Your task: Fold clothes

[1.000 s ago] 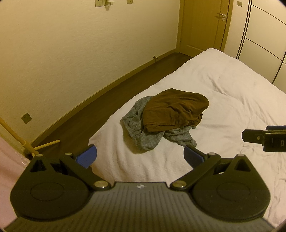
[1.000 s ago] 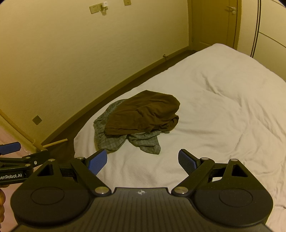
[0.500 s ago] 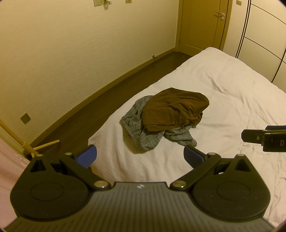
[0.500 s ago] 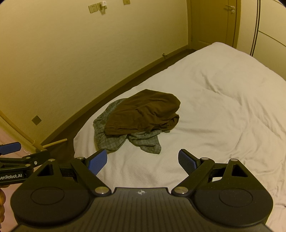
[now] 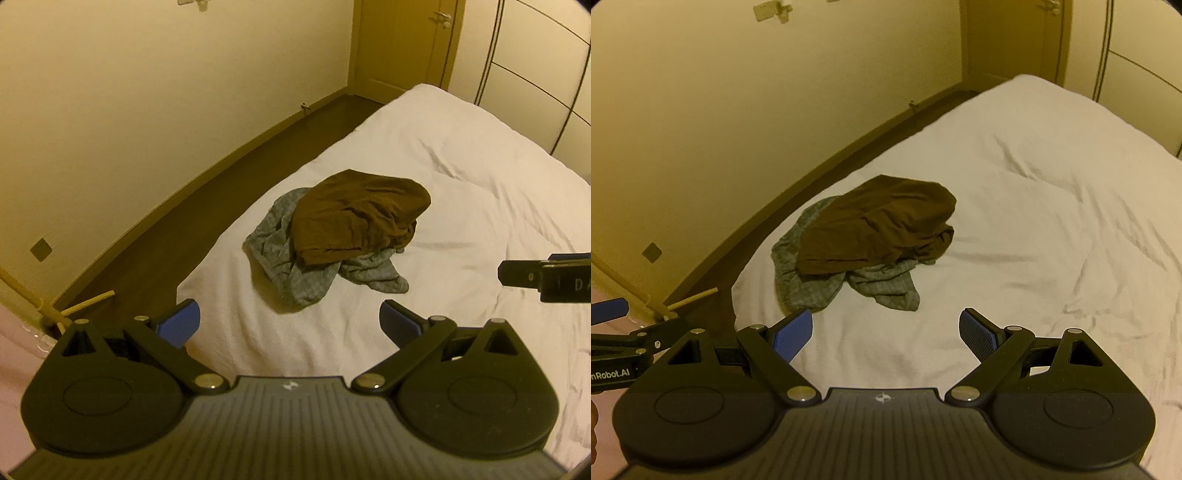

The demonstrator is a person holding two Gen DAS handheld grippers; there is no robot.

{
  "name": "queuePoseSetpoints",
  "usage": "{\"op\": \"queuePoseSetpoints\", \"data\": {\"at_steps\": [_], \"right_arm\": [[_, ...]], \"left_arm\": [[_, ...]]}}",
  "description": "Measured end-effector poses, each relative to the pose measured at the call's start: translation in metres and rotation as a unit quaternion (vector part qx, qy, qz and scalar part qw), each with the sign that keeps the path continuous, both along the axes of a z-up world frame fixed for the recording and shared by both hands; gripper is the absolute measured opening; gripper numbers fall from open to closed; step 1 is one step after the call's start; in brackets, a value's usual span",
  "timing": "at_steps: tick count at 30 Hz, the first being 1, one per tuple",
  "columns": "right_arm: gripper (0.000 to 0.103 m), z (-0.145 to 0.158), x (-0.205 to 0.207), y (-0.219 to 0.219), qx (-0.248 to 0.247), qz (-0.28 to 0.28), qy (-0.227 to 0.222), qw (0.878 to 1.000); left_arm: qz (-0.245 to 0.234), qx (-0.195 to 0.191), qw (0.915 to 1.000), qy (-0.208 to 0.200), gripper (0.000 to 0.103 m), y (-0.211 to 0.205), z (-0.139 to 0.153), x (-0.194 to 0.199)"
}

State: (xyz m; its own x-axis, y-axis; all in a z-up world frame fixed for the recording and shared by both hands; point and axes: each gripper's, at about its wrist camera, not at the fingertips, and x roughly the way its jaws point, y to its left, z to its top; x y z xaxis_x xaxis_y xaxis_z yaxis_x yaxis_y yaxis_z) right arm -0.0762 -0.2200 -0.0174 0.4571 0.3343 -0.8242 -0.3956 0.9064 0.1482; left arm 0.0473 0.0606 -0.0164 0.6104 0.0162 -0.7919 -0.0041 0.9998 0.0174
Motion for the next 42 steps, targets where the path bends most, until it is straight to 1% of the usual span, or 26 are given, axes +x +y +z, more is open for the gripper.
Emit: {"op": "queuePoseSetpoints", "data": {"at_steps": [6, 10, 15, 19, 21, 23, 26, 28, 30, 32, 35, 38, 40, 42], "right_arm": [[0.089, -0.007, 0.000, 0.001, -0.009, -0.016, 0.012, 1.000], [0.089, -0.011, 0.002, -0.003, -0.017, -0.019, 0.020, 0.999], [0.089, -0.016, 0.016, -0.017, -0.020, -0.014, 0.025, 0.999], [0.089, -0.017, 0.035, -0.030, -0.014, -0.010, 0.021, 1.000], [0.089, -0.018, 0.045, -0.038, -0.009, -0.002, 0.013, 1.000], [0.089, -0.021, 0.051, -0.044, -0.003, 0.017, -0.011, 1.000], [0.089, -0.030, 0.058, -0.046, -0.025, 0.058, -0.050, 0.997], [0.088, -0.037, 0.062, -0.045, -0.040, 0.078, -0.070, 0.994], [0.088, -0.042, 0.069, -0.043, -0.049, 0.089, -0.078, 0.992], [0.088, -0.048, 0.076, -0.040, -0.055, 0.095, -0.083, 0.991], [0.088, -0.059, 0.091, -0.030, -0.072, 0.104, -0.090, 0.988], [0.088, -0.071, 0.106, -0.017, -0.087, 0.107, -0.093, 0.986], [0.088, -0.080, 0.117, -0.006, -0.093, 0.115, -0.091, 0.985], [0.088, -0.095, 0.126, 0.012, -0.114, 0.150, -0.099, 0.977]], "left_arm": [[-0.018, -0.002, 0.9998, 0.011, 0.102, 0.006, -0.007, 0.004], [-0.020, -0.007, 0.9996, 0.021, 0.102, 0.002, -0.014, 0.009], [-0.022, -0.010, 0.9994, 0.026, 0.102, -0.013, -0.019, 0.019], [-0.021, -0.001, 0.9995, 0.025, 0.102, -0.029, -0.017, 0.030], [-0.018, 0.011, 0.9996, 0.019, 0.102, -0.036, -0.017, 0.037], [-0.015, 0.021, 0.9996, 0.013, 0.102, -0.041, -0.019, 0.043], [-0.017, 0.037, 0.9991, 0.007, 0.102, -0.048, -0.025, 0.055], [-0.031, 0.048, 0.9983, 0.007, 0.102, -0.050, -0.032, 0.062], [-0.056, 0.069, 0.9960, 0.009, 0.102, -0.053, -0.042, 0.073], [-0.087, 0.098, 0.9914, 0.006, 0.102, -0.056, -0.055, 0.085], [-0.146, 0.143, 0.9788, 0.006, 0.102, -0.058, -0.084, 0.110], [-0.203, 0.158, 0.9662, 0.004, 0.101, -0.056, -0.114, 0.137], [-0.244, 0.167, 0.9554, 0.002, 0.098, -0.055, -0.135, 0.155], [-0.286, 0.179, 0.9412, 0.000, 0.095, -0.054, -0.158, 0.171]]}}
